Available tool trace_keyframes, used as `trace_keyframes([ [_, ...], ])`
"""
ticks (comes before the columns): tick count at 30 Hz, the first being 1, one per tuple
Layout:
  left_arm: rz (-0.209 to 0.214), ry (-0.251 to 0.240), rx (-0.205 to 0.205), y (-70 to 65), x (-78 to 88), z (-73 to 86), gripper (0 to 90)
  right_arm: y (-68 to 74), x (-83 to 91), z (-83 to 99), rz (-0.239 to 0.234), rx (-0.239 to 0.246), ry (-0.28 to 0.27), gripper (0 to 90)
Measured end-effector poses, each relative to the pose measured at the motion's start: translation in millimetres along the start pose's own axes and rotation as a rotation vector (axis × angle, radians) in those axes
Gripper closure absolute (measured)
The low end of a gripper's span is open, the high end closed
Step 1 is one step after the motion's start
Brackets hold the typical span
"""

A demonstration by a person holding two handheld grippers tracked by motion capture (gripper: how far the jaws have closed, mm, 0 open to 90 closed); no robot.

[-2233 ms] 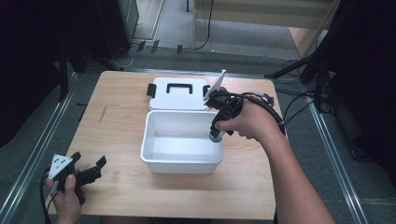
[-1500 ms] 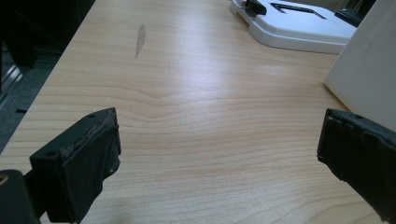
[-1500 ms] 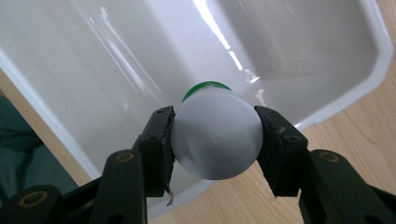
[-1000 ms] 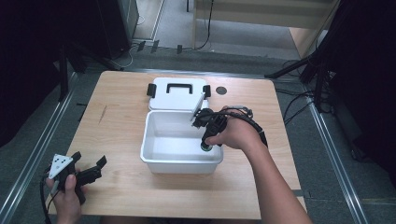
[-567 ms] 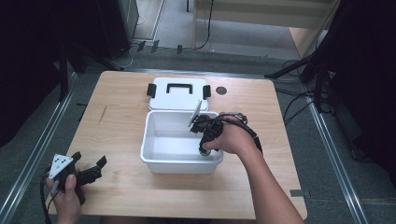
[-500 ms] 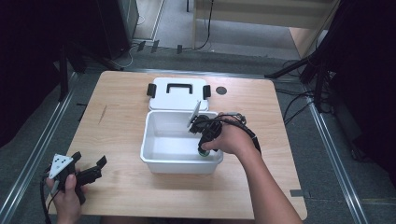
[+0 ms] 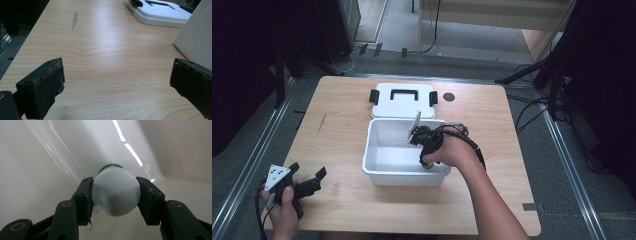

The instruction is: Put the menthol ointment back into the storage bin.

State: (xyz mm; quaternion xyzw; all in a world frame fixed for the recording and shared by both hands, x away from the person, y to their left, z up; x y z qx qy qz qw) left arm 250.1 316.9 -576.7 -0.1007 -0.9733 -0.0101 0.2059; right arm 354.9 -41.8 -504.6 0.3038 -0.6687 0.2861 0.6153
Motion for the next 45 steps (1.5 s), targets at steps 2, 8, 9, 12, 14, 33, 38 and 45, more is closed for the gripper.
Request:
trace_keyframes([
  [2, 0.0, 0.001, 0.0, 0.1, -0.1, 0.0, 0.2, 3.8, -4.1, -0.3, -0.005, 0.013, 0.007, 51.7],
  [8, 0.001, 0.001, 0.002, 0.2, 0.0, 0.0, 0.2, 2.2, -18.9, 2.6, 0.017, 0.03, 0.043, 51.7],
  [9, 0.001, 0.001, 0.001, 0.2, -0.1, 0.1, 0.2, 2.1, -20.2, 3.2, 0.015, 0.029, 0.045, 51.6],
  [12, 0.001, 0.004, -0.001, 0.2, -0.2, 0.1, 0.2, 1.5, -21.5, 3.9, 0.026, 0.036, 0.055, 51.6],
  [14, 0.001, 0.005, -0.002, 0.2, -0.2, 0.1, 0.2, 2.1, -22.0, 4.3, 0.028, 0.037, 0.063, 51.4],
  [33, 0.002, 0.005, 0.0, -0.1, -0.3, 0.1, 0.2, 2.5, 0.0, 3.4, -0.009, 0.021, -0.012, 41.3],
  [38, 0.001, 0.005, -0.001, -0.2, -0.4, 0.1, 0.1, 0.0, 20.1, 4.2, -0.006, -0.006, -0.044, 38.4],
  [45, 0.002, 0.005, -0.001, -0.2, -0.5, 0.0, 0.2, -5.1, 50.1, 8.2, -0.009, -0.019, -0.08, 37.7],
])
Point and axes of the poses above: each handheld gripper's, and its own axes: x roughly backward along the jaws, z roughly out of its underside, y roughly to its left, the point moved 6 cm from there along -x, roughly forward along the jaws, and after that the axes turned 11 degrees about -x, right-handed, at the moved point
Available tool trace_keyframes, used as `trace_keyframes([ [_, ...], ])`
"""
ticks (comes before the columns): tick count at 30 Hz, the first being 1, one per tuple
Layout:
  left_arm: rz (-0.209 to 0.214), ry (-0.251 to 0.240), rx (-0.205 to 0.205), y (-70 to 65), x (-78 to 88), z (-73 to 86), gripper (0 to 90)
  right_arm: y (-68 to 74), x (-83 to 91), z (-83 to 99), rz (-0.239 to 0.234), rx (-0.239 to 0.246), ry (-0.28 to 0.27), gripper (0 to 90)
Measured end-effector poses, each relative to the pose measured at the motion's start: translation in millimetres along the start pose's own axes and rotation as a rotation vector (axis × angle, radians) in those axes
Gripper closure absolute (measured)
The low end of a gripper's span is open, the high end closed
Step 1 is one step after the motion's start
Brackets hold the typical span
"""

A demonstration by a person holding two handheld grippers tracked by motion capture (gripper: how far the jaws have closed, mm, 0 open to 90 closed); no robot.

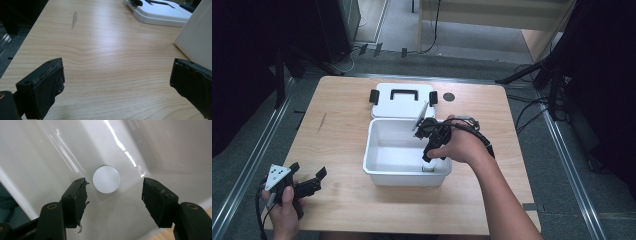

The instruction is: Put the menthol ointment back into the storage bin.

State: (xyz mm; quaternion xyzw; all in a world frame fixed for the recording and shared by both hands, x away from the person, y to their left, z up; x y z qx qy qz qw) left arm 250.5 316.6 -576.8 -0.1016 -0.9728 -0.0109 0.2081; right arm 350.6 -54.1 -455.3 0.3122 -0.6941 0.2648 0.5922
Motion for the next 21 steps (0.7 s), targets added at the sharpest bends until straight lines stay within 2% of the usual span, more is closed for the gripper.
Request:
trace_keyframes([
  [7, 0.001, 0.001, -0.001, 0.0, 0.1, 0.0, 0.2, -9.8, 26.8, 7.5, 0.001, -0.022, -0.039, 38.3],
  [21, 0.001, 0.002, -0.004, -0.3, -0.1, 0.1, 0.2, -44.3, 51.8, 43.5, 0.038, -0.092, -0.078, 37.7],
])
Point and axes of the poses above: each handheld gripper's, and its own axes: x roughly backward along the jaws, z roughly out of its underside, y roughly to its left, the point moved 6 cm from there along -x, roughly forward along the jaws, and after that the axes turned 11 degrees about -x, right-handed, at the moved point
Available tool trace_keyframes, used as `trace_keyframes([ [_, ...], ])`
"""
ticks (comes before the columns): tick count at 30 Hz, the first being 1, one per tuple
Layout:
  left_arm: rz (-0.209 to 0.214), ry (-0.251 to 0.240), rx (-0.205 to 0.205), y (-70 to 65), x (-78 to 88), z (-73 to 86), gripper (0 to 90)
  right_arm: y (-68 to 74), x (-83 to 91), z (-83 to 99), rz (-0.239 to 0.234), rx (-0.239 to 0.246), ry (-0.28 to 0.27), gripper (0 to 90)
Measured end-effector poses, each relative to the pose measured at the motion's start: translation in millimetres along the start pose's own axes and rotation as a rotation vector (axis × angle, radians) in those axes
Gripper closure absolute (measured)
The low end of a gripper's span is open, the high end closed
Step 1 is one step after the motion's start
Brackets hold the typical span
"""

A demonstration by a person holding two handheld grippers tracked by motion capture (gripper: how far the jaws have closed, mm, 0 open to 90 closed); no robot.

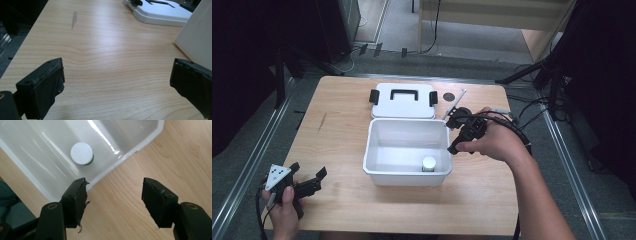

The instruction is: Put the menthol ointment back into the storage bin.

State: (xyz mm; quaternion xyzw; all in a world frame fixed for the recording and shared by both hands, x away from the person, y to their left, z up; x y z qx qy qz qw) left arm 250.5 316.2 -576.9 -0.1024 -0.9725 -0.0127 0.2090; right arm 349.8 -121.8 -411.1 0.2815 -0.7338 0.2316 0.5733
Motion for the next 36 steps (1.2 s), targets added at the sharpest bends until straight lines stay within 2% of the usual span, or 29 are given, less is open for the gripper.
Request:
trace_keyframes([
  [7, 0.0, -0.001, 0.0, -0.1, 0.1, 0.0, 0.1, -16.7, -0.7, 18.0, 0.004, -0.036, -0.014, 36.8],
  [13, -0.002, -0.003, -0.001, -0.3, 0.1, -0.1, 0.2, -33.0, -5.7, 35.0, 0.018, -0.075, -0.044, 31.9],
  [21, -0.001, 0.004, -0.005, -0.5, 0.2, 0.2, 0.2, -49.0, -17.6, 58.8, -0.002, -0.167, -0.099, 23.7],
  [27, 0.001, 0.004, -0.005, -0.8, 0.2, 0.3, 0.2, -64.0, -28.0, 76.5, 0.001, -0.23, -0.213, 21.7],
  [31, 0.0, 0.001, 0.0, -0.5, 0.4, 0.3, 0.2, -74.2, -34.6, 87.1, 0.012, -0.295, -0.308, 21.2],
  [34, -0.001, 0.001, 0.0, 0.2, 0.7, 0.4, 0.2, -79.6, -40.0, 96.2, -0.007, -0.356, -0.372, 19.7],
  [36, -0.001, 0.001, -0.002, 0.0, 0.6, 0.3, 0.2, -81.1, -44.4, 102.8, -0.006, -0.368, -0.398, 18.3],
])
Point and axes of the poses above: each handheld gripper's, and its own axes: x roughly backward along the jaws, z roughly out of its underside, y roughly to its left, the point moved 6 cm from there along -x, roughly forward along the jaws, and after that the axes turned 11 degrees about -x, right-handed, at the moved point
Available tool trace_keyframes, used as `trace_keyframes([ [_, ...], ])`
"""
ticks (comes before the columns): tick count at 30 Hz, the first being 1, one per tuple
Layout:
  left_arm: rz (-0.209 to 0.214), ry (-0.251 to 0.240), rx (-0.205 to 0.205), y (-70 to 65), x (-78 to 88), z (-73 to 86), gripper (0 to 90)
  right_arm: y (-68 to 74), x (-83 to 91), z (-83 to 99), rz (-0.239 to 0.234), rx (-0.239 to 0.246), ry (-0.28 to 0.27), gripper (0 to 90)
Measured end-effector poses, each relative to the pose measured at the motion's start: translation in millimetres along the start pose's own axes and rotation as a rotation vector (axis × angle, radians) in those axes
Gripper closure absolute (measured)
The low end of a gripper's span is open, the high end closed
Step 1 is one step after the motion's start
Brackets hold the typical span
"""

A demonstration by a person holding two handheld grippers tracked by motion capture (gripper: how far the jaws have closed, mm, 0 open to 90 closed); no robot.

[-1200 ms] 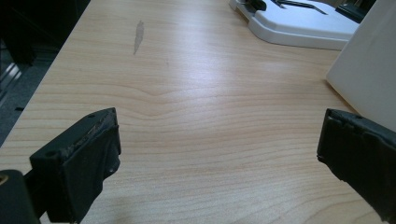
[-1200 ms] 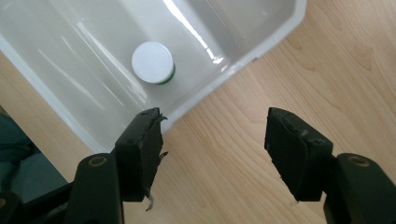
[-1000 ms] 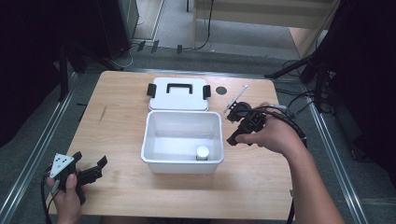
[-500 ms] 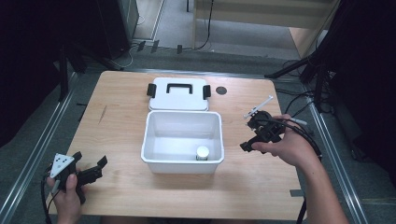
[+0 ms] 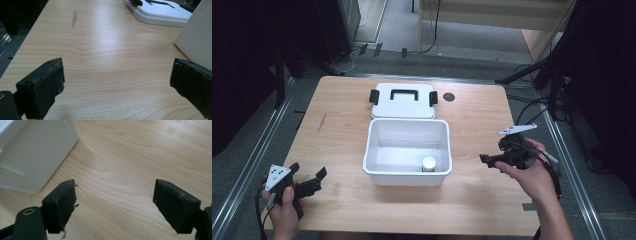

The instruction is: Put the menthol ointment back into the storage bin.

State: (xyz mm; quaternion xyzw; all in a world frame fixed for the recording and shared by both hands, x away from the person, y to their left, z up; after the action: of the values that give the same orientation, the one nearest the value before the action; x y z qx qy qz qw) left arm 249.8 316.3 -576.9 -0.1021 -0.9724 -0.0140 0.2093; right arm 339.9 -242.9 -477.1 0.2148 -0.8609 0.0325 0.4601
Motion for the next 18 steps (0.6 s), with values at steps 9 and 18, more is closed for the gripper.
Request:
trace_keyframes([
  [9, -0.002, 0.0, -0.003, -0.3, 0.0, 0.0, 0.2, -18.2, -5.1, 26.4, 0.003, -0.097, -0.168, 18.8],
  [18, -0.001, 0.005, -0.003, -0.5, -0.2, 0.2, 0.1, -36.4, -12.5, 61.8, 0.018, -0.151, -0.288, 17.9],
])
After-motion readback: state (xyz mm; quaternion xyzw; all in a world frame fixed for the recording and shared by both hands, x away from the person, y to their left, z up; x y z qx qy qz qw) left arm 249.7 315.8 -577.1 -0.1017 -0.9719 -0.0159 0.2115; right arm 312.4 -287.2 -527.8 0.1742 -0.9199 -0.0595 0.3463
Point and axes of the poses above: each handheld gripper's, and its own axes: x roughly backward along the jaws, z roughly out of its underside, y roughly to its left, the point moved 6 cm from there along -x, roughly forward along the jaws, and after that the axes turned 11 degrees about -x, right-handed, at the moved point
